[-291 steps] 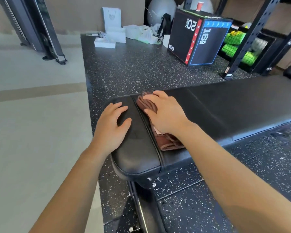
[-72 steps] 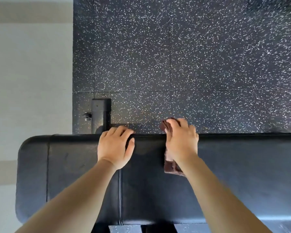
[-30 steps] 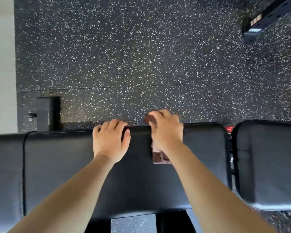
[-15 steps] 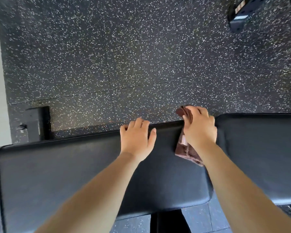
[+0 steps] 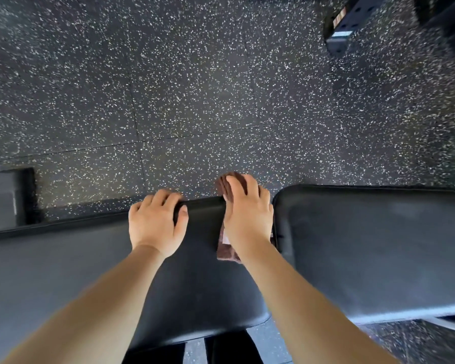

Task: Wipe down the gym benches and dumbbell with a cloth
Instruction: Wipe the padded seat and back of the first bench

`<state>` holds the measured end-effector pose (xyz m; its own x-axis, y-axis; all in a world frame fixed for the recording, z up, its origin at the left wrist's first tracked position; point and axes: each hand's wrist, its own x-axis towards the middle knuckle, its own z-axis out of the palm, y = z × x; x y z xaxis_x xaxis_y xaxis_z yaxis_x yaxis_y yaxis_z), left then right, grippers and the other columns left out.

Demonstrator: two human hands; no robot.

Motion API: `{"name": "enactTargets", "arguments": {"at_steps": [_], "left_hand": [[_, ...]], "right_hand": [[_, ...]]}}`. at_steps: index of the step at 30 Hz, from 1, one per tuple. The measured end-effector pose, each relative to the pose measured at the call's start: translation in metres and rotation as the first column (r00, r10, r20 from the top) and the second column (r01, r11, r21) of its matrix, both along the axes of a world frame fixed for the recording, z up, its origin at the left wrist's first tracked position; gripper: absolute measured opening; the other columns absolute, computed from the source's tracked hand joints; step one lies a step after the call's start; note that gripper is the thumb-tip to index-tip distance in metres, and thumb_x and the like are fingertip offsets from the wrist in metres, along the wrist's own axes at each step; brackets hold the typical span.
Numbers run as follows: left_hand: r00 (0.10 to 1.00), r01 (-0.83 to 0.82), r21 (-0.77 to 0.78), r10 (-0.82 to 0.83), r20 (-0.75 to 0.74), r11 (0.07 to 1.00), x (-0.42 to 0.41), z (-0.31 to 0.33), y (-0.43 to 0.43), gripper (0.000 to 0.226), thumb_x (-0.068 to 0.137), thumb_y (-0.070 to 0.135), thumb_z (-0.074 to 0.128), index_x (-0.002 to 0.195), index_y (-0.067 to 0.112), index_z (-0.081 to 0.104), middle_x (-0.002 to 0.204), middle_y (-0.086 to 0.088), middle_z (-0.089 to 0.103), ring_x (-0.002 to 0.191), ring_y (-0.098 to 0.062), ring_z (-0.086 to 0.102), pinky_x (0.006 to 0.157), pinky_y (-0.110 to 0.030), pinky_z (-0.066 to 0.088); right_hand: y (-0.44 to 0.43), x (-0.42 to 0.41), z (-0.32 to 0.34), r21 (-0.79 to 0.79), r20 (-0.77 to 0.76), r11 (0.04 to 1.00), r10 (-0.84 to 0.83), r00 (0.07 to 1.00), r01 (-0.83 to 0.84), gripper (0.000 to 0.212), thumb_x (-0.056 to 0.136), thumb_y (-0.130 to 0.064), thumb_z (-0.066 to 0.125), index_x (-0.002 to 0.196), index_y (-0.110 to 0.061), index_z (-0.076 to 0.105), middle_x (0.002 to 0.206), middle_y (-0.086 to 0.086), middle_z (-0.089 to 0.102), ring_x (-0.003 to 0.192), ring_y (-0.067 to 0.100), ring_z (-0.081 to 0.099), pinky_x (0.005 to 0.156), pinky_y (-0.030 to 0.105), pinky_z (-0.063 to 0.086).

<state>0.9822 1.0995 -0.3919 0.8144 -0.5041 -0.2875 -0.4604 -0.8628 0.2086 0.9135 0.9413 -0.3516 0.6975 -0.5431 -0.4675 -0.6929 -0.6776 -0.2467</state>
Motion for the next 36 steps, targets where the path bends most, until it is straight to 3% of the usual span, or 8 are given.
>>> {"name": "enactTargets", "arguments": {"at_steps": [4,8,14,19,24,29,33,36], "left_hand": [[0.999,0.021,0.047,-0.019,-0.045,0.999,-0.001,0.007,-0.004,0.047,0.085,0.041,0.026,0.100,0.017,0.063,0.097,-0.003,0.062,0.086,-0.031,0.057,0.074,-0.041,0.038],[0.989,0.082,0.050,-0.075,-0.130,0.995,-0.001,0.019,-0.014,0.055,0.086,0.040,0.018,0.105,0.012,0.062,0.101,-0.007,0.061,0.092,-0.034,0.058,0.078,-0.044,0.040],[0.956,0.152,-0.097,-0.171,-0.238,0.984,-0.021,0.032,-0.097,0.039,0.095,0.036,0.029,0.123,0.019,0.051,0.119,0.000,0.056,0.109,-0.024,0.052,0.090,-0.041,0.038],[0.961,0.135,-0.128,-0.161,-0.224,0.983,-0.034,0.040,-0.133,0.036,0.095,0.031,0.034,0.123,0.019,0.051,0.119,0.000,0.057,0.105,-0.025,0.054,0.088,-0.041,0.039],[0.954,0.188,-0.143,-0.215,-0.207,0.972,-0.059,0.063,-0.178,0.033,0.094,0.030,0.038,0.120,0.015,0.053,0.116,-0.004,0.058,0.103,-0.029,0.055,0.086,-0.042,0.042],[0.948,0.182,-0.209,-0.228,-0.223,0.961,-0.100,0.091,-0.241,0.035,0.095,0.031,0.037,0.122,0.015,0.052,0.122,-0.003,0.056,0.110,-0.027,0.051,0.091,-0.040,0.041],[0.932,0.248,-0.230,-0.296,-0.206,0.941,-0.124,0.107,-0.287,0.037,0.095,0.031,0.036,0.124,0.013,0.051,0.126,-0.003,0.055,0.112,-0.027,0.051,0.094,-0.041,0.041],[0.933,0.258,-0.218,-0.301,-0.198,0.941,-0.140,0.115,-0.310,0.039,0.095,0.032,0.036,0.127,0.012,0.049,0.127,-0.004,0.054,0.114,-0.026,0.050,0.097,-0.042,0.038]], "right_hand": [[-0.008,0.004,0.021,-0.007,0.032,0.990,-0.143,0.989,0.143,0.053,0.090,-0.022,0.052,0.138,-0.031,0.033,0.145,-0.001,0.031,0.122,0.032,0.035,0.093,0.045,0.038],[-0.028,-0.007,0.049,-0.149,0.154,0.983,-0.088,0.984,0.111,0.055,0.085,-0.016,0.059,0.135,-0.029,0.041,0.143,0.001,0.037,0.118,0.034,0.039,0.086,0.047,0.041],[-0.066,-0.022,0.046,-0.224,-0.149,0.970,0.062,0.987,-0.094,0.058,0.088,-0.016,0.053,0.139,-0.029,0.027,0.148,0.001,0.023,0.129,0.035,0.026,0.089,0.044,0.036],[-0.098,-0.024,0.049,-0.244,-0.142,0.968,0.025,0.990,-0.059,0.060,0.078,-0.015,0.065,0.130,-0.026,0.035,0.136,0.003,0.034,0.116,0.034,0.035,0.080,0.042,0.036],[-0.167,-0.068,0.079,-0.275,-0.164,0.961,-0.023,0.986,-0.023,0.070,0.072,-0.011,0.069,0.131,-0.026,0.035,0.133,0.003,0.035,0.115,0.033,0.036,0.081,0.042,0.036],[-0.243,-0.110,0.113,-0.280,-0.192,0.959,-0.102,0.976,0.045,0.066,0.077,-0.017,0.069,0.133,-0.027,0.035,0.134,0.004,0.036,0.118,0.035,0.036,0.085,0.045,0.039],[-0.273,-0.148,0.127,-0.240,-0.050,0.949,-0.224,0.973,0.206,0.042,0.094,-0.026,0.049,0.134,-0.028,0.035,0.141,0.003,0.034,0.118,0.036,0.038,0.088,0.049,0.040],[-0.270,-0.177,0.129,-0.207,0.071,0.916,-0.336,0.939,0.343,0.045,0.095,-0.029,0.045,0.138,-0.032,0.033,0.145,-0.001,0.031,0.121,0.033,0.036,0.090,0.050,0.041]]}}
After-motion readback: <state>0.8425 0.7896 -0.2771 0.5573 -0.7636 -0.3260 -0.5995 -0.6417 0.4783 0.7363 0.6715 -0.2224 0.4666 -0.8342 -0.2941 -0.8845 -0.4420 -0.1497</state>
